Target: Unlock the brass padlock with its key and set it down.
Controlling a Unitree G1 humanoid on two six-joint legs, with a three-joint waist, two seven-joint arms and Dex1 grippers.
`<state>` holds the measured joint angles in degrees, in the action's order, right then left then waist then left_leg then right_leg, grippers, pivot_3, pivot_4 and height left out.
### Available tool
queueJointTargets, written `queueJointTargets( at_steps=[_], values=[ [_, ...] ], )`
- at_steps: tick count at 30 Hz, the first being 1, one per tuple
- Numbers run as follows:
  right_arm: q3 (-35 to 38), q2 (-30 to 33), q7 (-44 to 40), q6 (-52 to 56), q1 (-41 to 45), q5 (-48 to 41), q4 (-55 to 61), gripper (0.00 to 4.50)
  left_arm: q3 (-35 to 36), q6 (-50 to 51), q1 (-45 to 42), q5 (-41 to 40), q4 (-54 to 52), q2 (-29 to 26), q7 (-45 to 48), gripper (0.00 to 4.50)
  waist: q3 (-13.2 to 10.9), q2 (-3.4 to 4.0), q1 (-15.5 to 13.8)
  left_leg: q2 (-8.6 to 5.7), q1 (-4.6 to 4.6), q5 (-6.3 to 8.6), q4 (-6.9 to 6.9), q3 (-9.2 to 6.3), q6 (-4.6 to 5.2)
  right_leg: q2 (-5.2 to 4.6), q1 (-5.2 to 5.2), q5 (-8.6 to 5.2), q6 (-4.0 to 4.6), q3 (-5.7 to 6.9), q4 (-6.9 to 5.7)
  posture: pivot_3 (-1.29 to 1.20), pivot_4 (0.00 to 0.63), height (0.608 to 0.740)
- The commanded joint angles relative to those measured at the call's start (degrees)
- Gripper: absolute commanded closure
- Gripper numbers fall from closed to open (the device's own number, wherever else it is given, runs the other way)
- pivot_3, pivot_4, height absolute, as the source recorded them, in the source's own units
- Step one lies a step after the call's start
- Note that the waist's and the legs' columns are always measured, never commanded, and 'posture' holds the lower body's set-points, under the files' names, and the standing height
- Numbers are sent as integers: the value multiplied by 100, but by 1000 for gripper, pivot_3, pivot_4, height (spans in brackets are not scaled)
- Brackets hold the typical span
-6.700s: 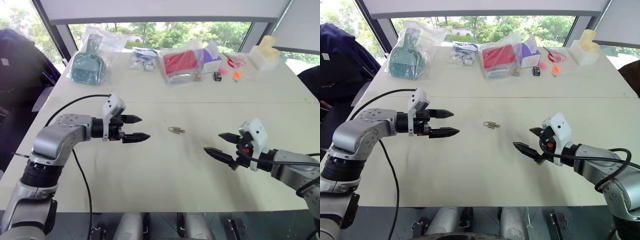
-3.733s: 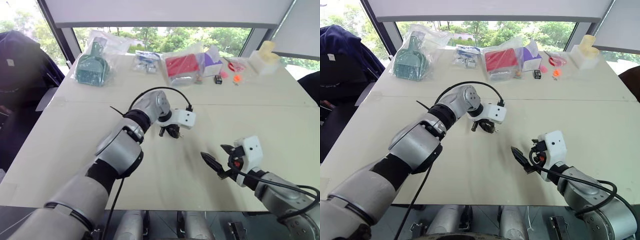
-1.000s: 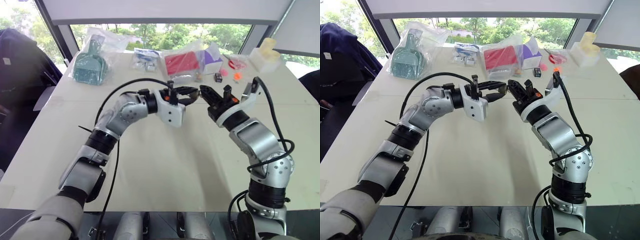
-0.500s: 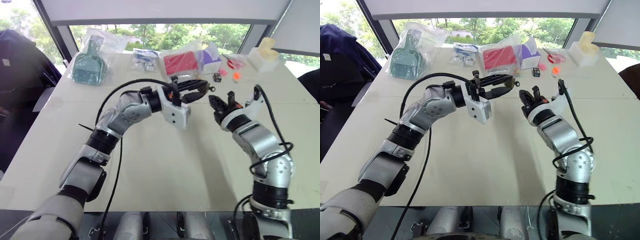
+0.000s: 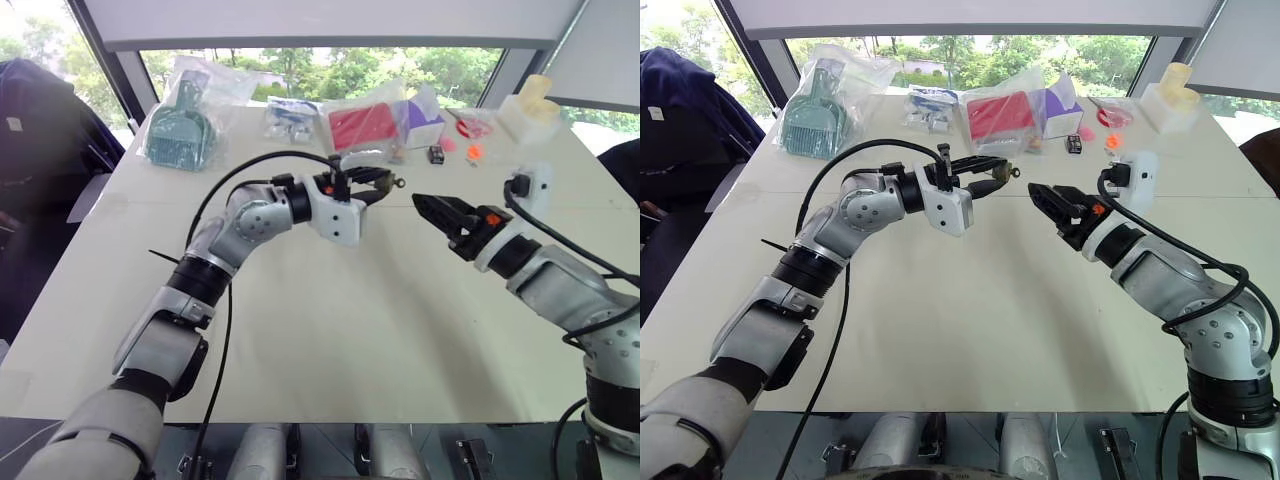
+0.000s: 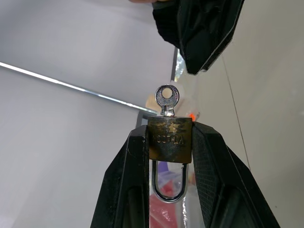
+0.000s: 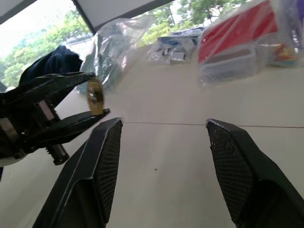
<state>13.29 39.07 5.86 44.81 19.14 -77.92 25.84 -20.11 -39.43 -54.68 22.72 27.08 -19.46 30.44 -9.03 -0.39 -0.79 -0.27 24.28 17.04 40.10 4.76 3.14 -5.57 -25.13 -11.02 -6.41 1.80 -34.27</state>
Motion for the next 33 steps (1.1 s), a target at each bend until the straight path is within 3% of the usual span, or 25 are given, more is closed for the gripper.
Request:
queueJointTargets(
  at_steps=[1,13,16,20,27,33],
  values=[
    [31,-69,-127,36,142,-96,215,1587,11,-51,-80,-116,-186,23,-1,3847,0,0,2,0,0,0,0,0,0,0,0,0,0,0,0,0,150,740],
    [-21,-247,-140,186,380,-336,213,1587,-52,-55,-5,-190,-349,28,58,3847,0,0,5,0,0,0,0,0,0,-1,0,0,0,0,-1,0,150,740],
    [-4,-279,-107,182,381,-385,194,2390,-57,-38,18,-213,-385,21,68,3847,0,0,7,0,0,0,0,0,0,-1,0,0,0,0,-1,0,150,740],
    [12,-326,-85,177,368,-426,165,4401,-58,-25,68,-230,-455,18,89,3847,0,0,5,0,0,0,0,0,0,-1,0,0,0,0,-1,0,150,740],
    [-9,-461,55,176,376,-569,153,4456,-40,-34,88,-190,-492,8,50,3847,0,0,6,0,0,0,0,0,0,-1,0,0,0,0,-1,0,150,740],
    [4,-936,785,-68,309,-1169,101,4456,56,-137,3,70,-516,17,-447,3847,0,0,7,0,0,0,0,0,0,-1,-1,0,0,0,-3,0,150,740]
  ],
)
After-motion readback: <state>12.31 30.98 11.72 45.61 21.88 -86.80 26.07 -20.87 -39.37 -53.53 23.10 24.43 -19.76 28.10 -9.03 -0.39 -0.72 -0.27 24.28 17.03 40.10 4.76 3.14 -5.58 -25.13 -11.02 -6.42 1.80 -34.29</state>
